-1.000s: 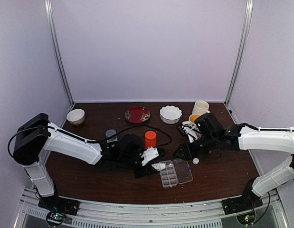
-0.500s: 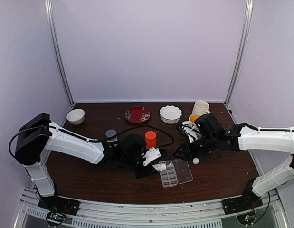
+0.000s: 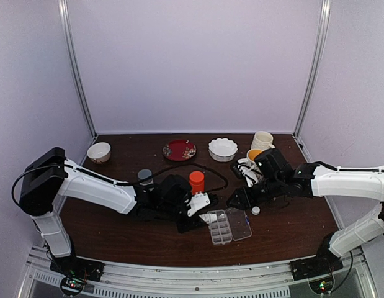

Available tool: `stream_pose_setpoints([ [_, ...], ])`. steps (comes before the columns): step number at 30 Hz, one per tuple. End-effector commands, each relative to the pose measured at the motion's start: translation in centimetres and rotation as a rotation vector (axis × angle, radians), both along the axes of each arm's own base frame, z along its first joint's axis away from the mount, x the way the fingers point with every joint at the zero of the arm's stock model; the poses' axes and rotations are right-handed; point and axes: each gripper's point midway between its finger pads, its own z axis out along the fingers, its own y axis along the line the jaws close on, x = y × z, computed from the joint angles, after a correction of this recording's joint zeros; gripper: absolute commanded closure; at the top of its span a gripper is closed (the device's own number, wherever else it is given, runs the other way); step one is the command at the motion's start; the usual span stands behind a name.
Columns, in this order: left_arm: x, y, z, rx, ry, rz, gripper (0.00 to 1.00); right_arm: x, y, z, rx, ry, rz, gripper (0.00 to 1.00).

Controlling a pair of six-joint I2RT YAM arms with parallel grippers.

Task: Sort the pills into containers
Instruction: Pour the pill into the compartment of the pill container.

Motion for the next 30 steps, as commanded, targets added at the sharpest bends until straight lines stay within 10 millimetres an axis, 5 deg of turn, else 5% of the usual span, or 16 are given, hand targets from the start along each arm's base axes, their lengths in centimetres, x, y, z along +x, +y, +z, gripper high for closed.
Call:
stream_pose_setpoints([
  [1,0.2,-1.2,1.5,-0.026,0.000,-0.006,0.95,0.2,-0.3,0.0,-0.001,-0.012,-0.014,0.63],
  [19,0.2,-0.9,1.7,-0.037,-0.003,0.014,0.95,0.0,-0.5,-0.3,0.000,-0.012,-0.015,0.64],
  [22,0.3,-0.6,-0.3,0.017,0.007,0.018,0.95,0.0,-0.4,-0.4,-0.001,-0.007,-0.012,0.64],
  [30,0.4,-1.1,0.9,0.027,0.015,0.010,0.95,0.0,-0.4,-0.3,-0.002,-0.007,-0.010,0.64],
])
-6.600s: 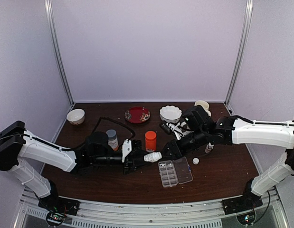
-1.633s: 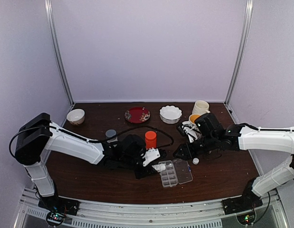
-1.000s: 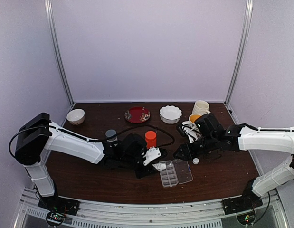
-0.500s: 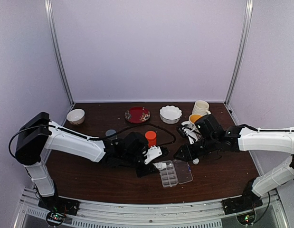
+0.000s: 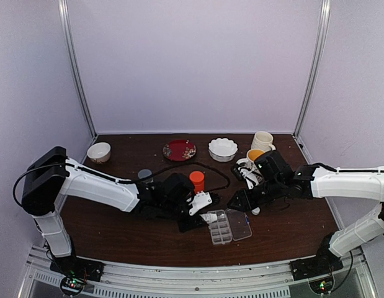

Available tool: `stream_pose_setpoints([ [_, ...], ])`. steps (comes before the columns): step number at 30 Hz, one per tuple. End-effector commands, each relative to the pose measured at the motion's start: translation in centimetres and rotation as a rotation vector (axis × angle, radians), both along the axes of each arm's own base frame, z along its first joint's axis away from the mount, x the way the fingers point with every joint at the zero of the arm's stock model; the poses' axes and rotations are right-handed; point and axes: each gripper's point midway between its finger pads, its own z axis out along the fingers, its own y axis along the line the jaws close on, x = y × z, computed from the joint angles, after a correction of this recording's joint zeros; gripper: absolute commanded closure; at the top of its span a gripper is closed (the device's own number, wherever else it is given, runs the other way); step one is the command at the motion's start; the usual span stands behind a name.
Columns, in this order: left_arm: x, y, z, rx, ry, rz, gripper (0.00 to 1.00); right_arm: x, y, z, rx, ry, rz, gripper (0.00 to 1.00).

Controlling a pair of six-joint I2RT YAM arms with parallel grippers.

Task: Sort the pills into containers
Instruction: Pour the pill into the compartment of the pill container.

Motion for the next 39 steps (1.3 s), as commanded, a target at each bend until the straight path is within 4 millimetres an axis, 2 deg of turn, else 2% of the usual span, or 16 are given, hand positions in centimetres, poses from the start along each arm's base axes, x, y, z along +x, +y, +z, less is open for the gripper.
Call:
stream_pose_setpoints([
  [1,0.0,-0.8,1.2,0.024,0.015,-0.006,0.95,0.3,-0.1,0.5,0.009,-0.019,-0.008,0.64],
  [3,0.0,-0.9,2.0,0.014,0.006,-0.010,0.94,0.3,-0.1,0.6,0.012,-0.023,-0.009,0.64],
  [7,0.1,-0.6,0.6,0.032,-0.002,-0.012,0.95,0.3,0.0,0.5,0.013,-0.020,-0.007,0.65],
  [12,0.1,-0.9,1.3,-0.008,-0.014,-0.013,0.95,0.4,0.0,0.8,0.015,-0.027,-0.008,0.65],
  [20,-0.2,-0.4,0.9,-0.023,-0.019,-0.015,0.95,0.4,0.0,0.7,0.015,-0.024,-0.008,0.65],
  [39,-0.1,-0.4,2.0,-0.228,-0.122,-0.011,0.97,0.3,0.1,0.7,0.017,-0.012,-0.010,0.66],
])
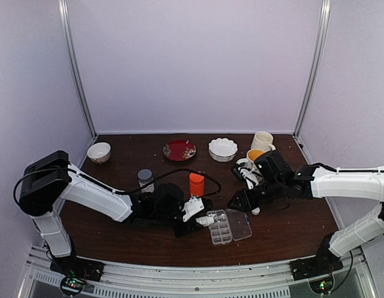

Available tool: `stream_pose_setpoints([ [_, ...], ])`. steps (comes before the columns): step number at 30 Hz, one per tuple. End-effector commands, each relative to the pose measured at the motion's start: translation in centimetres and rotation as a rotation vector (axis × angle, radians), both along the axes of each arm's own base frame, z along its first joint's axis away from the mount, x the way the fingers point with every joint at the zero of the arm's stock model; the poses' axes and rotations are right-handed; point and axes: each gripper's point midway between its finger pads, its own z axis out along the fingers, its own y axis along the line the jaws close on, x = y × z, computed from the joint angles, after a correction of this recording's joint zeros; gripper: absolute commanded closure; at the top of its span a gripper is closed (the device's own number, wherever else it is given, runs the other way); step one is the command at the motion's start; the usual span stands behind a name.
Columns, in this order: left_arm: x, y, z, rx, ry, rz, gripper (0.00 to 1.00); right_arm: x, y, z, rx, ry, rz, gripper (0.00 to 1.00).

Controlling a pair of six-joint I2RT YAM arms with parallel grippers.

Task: Sort the pills into containers
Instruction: Pour the pill into the compartment of the pill container, then pick up the lid of the pill bottle from the center of the board.

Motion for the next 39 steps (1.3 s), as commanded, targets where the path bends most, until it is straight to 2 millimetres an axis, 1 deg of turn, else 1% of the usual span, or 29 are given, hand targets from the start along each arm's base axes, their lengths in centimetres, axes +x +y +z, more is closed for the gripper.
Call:
stream_pose_setpoints([
  [1,0.3,-1.3,3.3,-0.141,-0.079,-0.013,0.97,0.3,0.1,0.8,0.018,-0.014,-0.011,0.66],
  [5,0.1,-1.2,3.8,-0.176,-0.100,-0.025,0.97,0.3,0.0,1.0,0.016,-0.014,-0.012,0.66],
  [8,-0.1,-0.9,4.6,-0.226,-0.123,-0.026,0.97,0.4,-0.2,1.0,-0.003,-0.019,-0.016,0.66],
  [15,-0.9,-0.5,7.5,-0.392,-0.167,-0.048,0.97,0.7,-1.8,1.4,-0.077,-0.040,-0.042,0.66],
  [19,-1.3,-0.3,8.8,-0.438,-0.182,-0.062,0.97,1.1,-3.1,1.6,-0.116,-0.056,-0.074,0.66],
  [23,-1.9,0.5,10.3,-0.509,-0.208,-0.071,0.97,1.8,-5.9,0.6,-0.219,-0.057,-0.141,0.65],
  [26,-2.6,1.1,11.9,-0.579,-0.230,-0.090,0.97,2.1,-8.1,-0.4,-0.298,-0.038,-0.187,0.64],
  [29,-3.7,1.5,13.4,-0.649,-0.247,-0.140,0.97,2.4,-9.5,-1.1,-0.361,-0.030,-0.214,0.61],
  [31,-4.0,1.8,14.2,-0.690,-0.260,-0.150,0.96,2.6,-10.4,-1.4,-0.418,-0.027,-0.225,0.59],
  [33,-4.4,2.4,15.9,-0.742,-0.287,-0.154,0.96,2.8,-10.9,-2.0,-0.469,-0.019,-0.228,0.58],
  [36,-4.8,3.2,18.6,-0.802,-0.321,-0.161,0.96,3.1,-11.0,-3.2,-0.503,0.009,-0.217,0.55],
  [39,-5.2,3.8,21.3,-0.825,-0.360,-0.173,0.96,3.3,-10.9,-4.7,-0.537,0.044,-0.206,0.52],
])
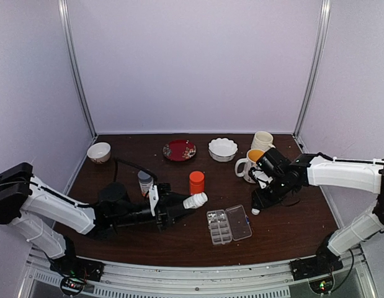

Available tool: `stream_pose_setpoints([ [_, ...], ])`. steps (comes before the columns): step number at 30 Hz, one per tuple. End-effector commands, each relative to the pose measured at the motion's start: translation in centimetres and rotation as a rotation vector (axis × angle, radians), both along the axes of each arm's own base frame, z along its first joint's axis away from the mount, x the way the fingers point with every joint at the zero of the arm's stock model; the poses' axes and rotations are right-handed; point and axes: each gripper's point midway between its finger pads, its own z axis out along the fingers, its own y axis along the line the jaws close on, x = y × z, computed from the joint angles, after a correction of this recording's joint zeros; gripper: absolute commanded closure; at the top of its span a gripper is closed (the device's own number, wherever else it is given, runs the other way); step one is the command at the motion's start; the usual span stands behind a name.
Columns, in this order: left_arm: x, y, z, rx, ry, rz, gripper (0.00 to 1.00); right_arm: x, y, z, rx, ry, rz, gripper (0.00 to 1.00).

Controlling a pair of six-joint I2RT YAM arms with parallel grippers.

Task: Sort the pills into containers
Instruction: Pick up the lid of the pill bottle from the center of the board.

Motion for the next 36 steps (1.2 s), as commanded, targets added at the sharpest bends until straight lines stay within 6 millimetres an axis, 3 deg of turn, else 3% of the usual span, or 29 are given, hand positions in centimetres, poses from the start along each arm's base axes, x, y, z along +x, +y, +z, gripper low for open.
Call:
stream_pose_setpoints([
  [1,-1.3,1.2,6.9,-0.152,-0.103,-0.029,0.96,0.8,-0.9,-1.3,-0.088,0.024,-0.004,0.51],
  [4,-1.4,2.1,8.3,-0.174,-0.143,-0.011,0.96,1.5,-1.3,-2.3,-0.127,0.036,-0.013,0.51],
  [16,-1.6,2.8,8.8,-0.184,-0.174,0.003,0.96,2.0,-0.4,-5.1,-0.102,0.114,0.003,0.56],
  [29,-1.4,2.9,8.0,-0.152,-0.172,0.013,0.95,2.2,-0.4,-5.4,-0.114,0.119,0.019,0.61],
  [32,-1.4,2.9,8.0,-0.150,-0.170,0.014,0.95,2.2,-0.4,-5.5,-0.118,0.125,0.020,0.67],
  [36,-1.4,2.9,7.8,-0.145,-0.169,0.013,0.95,2.1,-0.4,-5.6,-0.120,0.130,0.019,0.69],
])
